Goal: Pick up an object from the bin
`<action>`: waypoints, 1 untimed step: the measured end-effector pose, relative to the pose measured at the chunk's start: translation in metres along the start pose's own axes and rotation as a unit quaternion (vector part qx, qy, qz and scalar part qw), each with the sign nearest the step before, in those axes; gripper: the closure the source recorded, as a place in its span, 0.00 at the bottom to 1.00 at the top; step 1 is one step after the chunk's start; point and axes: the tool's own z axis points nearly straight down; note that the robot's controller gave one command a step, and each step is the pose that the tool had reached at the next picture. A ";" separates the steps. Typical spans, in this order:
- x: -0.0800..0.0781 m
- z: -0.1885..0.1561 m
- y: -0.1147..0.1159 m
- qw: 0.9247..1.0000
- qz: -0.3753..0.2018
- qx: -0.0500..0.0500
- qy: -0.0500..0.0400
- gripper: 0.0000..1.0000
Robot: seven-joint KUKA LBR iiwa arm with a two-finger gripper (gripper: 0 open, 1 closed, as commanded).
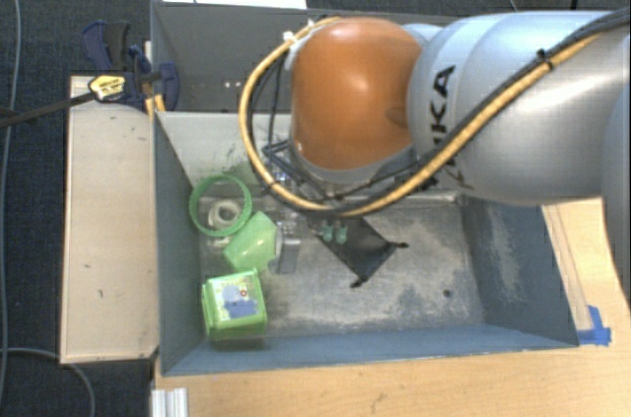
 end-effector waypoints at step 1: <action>-0.002 -0.005 -0.001 1.000 0.002 -0.001 -0.004 0.00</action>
Offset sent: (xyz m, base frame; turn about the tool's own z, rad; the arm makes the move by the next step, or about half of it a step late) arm 0.0258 0.0326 -0.1481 -0.0559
